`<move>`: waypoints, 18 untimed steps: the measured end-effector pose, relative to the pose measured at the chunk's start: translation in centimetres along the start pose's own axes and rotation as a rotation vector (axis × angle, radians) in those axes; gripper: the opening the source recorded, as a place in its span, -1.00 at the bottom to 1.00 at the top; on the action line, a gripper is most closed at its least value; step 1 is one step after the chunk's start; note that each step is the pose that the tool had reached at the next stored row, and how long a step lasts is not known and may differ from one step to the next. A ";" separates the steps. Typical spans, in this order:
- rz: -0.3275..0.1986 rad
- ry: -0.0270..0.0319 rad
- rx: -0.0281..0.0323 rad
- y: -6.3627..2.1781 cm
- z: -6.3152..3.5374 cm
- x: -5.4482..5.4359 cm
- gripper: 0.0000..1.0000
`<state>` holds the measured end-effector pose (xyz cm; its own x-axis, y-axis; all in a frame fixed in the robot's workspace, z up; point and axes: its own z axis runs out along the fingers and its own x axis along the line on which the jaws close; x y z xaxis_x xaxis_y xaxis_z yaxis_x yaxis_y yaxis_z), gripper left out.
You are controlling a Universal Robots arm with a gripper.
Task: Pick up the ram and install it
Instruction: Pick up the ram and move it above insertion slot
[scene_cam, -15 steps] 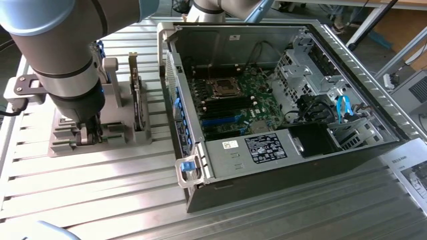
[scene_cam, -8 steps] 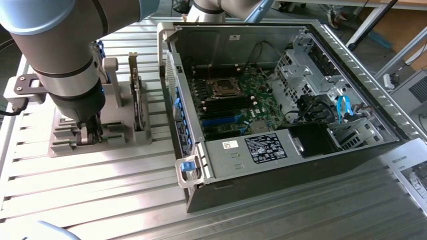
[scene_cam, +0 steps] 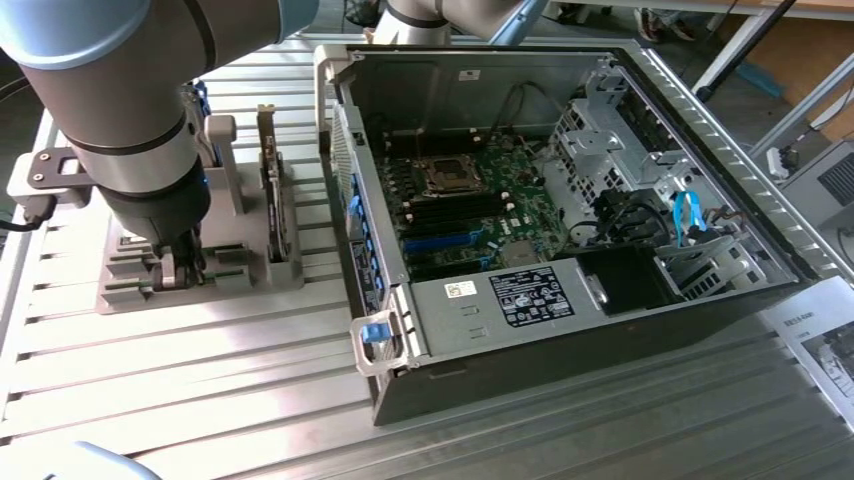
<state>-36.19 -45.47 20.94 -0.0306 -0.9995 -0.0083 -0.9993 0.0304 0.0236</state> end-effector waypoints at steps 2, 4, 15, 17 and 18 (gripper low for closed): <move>0.000 0.0000 -0.0001 0.00 0.00 0.0 -0.52; 0.000 0.0000 0.0000 0.00 0.00 0.0 -0.55; 0.000 -0.0001 0.0002 0.00 -0.03 0.0 -0.76; 0.000 0.0001 -0.0002 0.01 -0.15 0.0 -0.76; 0.000 0.0000 -0.0001 0.01 -0.21 0.0 -0.76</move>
<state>-36.19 -45.47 21.15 -0.0306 -0.9995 -0.0082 -0.9993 0.0304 0.0237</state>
